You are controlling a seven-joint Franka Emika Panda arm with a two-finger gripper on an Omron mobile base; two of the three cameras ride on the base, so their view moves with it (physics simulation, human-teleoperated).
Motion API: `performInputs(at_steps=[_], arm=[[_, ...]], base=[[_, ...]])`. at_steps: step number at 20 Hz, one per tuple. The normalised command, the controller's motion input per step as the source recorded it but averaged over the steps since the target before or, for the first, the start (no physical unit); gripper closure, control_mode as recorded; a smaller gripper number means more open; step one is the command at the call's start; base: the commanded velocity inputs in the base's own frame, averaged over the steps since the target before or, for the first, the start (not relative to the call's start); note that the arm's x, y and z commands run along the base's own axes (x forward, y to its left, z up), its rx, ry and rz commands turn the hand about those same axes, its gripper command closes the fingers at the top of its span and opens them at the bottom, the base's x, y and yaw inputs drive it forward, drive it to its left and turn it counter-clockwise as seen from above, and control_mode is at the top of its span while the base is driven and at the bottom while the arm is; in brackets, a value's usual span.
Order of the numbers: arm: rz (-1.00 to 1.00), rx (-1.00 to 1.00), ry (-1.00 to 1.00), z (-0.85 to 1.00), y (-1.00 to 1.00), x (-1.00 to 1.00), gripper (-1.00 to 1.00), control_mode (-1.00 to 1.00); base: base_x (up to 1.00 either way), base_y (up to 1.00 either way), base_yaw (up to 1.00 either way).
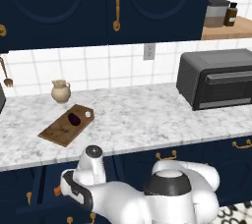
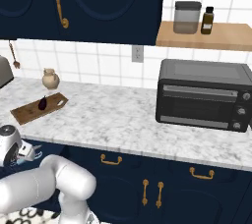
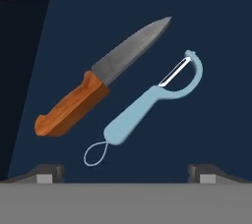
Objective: Place the appropriate cutting tool for cutting the eggplant skin on the cutting board.
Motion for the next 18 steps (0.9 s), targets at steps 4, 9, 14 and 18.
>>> performInputs(at_steps=[4,9,14,18], arm=[[0.00,0.00,0.00,-0.08,0.14,0.09,-1.00,-1.00],[0.00,0.00,0.00,-0.16,0.11,0.13,-1.00,-1.00],[0.00,0.00,0.01,-0.23,0.01,0.16,-1.00,-1.00],[0.00,0.00,0.02,-0.26,0.00,0.18,-1.00,-1.00]], base=[[0.00,0.00,0.00],[0.00,0.00,0.00],[0.00,0.00,0.00],[0.00,0.00,0.00]])
